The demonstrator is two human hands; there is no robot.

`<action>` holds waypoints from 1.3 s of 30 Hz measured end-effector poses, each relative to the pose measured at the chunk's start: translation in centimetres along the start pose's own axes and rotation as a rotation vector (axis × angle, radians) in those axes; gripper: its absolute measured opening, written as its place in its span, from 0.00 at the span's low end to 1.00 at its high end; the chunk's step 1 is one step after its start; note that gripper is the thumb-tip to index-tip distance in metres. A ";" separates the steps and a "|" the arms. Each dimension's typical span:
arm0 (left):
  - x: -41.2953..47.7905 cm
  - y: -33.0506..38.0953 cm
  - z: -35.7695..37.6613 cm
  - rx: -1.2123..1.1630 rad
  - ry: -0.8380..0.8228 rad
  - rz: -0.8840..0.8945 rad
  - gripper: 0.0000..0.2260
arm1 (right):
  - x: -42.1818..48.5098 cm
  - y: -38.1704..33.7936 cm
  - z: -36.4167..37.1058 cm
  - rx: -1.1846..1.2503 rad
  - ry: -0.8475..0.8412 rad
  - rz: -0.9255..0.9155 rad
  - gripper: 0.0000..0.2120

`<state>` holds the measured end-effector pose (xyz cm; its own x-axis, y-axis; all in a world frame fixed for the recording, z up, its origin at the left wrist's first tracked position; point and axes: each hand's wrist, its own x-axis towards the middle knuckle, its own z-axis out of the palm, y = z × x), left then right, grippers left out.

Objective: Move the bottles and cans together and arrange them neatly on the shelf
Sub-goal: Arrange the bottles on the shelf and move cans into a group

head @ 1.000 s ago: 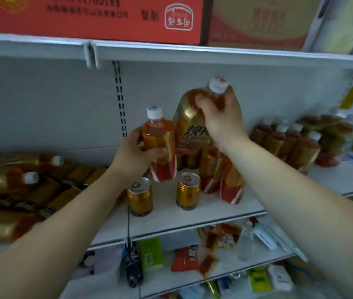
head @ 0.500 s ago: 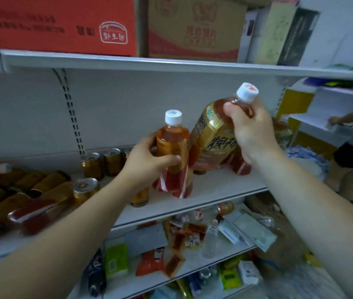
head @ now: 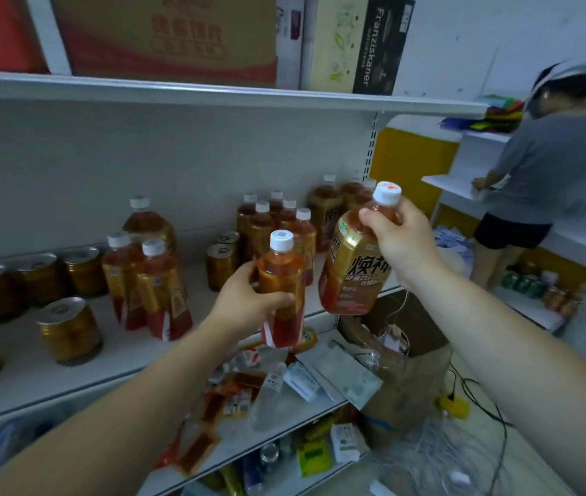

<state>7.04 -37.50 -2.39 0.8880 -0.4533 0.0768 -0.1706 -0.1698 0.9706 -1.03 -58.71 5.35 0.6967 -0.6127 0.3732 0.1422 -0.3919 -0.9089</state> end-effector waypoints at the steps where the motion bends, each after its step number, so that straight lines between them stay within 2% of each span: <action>1: 0.7 -0.2 0.6 0.000 -0.001 -0.007 0.24 | 0.7 0.8 -0.1 -0.010 0.004 0.015 0.13; 8: 7.1 -1.6 4.2 0.024 -0.034 -0.010 0.19 | 7.0 6.5 0.3 -0.057 0.031 0.106 0.09; 11: 9.2 -2.3 6.1 0.040 -0.038 0.011 0.19 | 9.5 9.0 0.2 -0.099 0.016 0.096 0.05; 14: 10.5 -3.2 7.5 0.084 -0.028 0.000 0.22 | 11.4 11.1 0.0 -0.132 -0.020 0.122 0.08; 18: 11.4 -3.6 9.2 0.100 0.034 0.000 0.22 | 13.4 13.7 0.0 -0.157 -0.073 0.084 0.07; 22: 11.8 -3.6 11.4 0.103 0.182 -0.016 0.22 | 15.8 15.1 -0.3 -0.193 -0.204 -0.018 0.08; 23: 11.8 -3.7 11.8 0.105 0.217 -0.022 0.22 | 16.2 15.7 -0.5 -0.222 -0.241 -0.057 0.11; 24: 11.9 -4.0 12.0 0.110 0.247 -0.027 0.23 | 16.2 16.2 -0.9 -0.275 -0.277 -0.094 0.18; 26: 11.8 -4.5 12.3 0.107 0.275 -0.050 0.24 | 15.9 17.3 -1.8 -0.416 -0.354 -0.139 0.40; 28: 11.8 -5.1 12.7 0.135 0.261 -0.099 0.32 | 15.7 18.2 -2.6 -0.537 -0.416 -0.179 0.50; 30: 11.8 -5.6 13.1 0.149 0.263 -0.125 0.41 | 15.9 18.9 -3.0 -0.568 -0.454 -0.230 0.52; 34: 12.2 -5.8 13.1 0.149 0.284 -0.099 0.38 | 17.0 18.9 -2.7 -0.527 -0.509 -0.287 0.52; 39: 12.2 -5.7 12.5 0.183 0.307 -0.115 0.37 | 18.6 19.1 -1.9 -0.605 -0.532 -0.363 0.52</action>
<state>13.52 -53.00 -9.85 0.9877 -0.1437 0.0612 -0.1110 -0.3707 0.9221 13.34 -78.92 -4.71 0.9373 -0.0378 0.3466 0.1271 -0.8887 -0.4405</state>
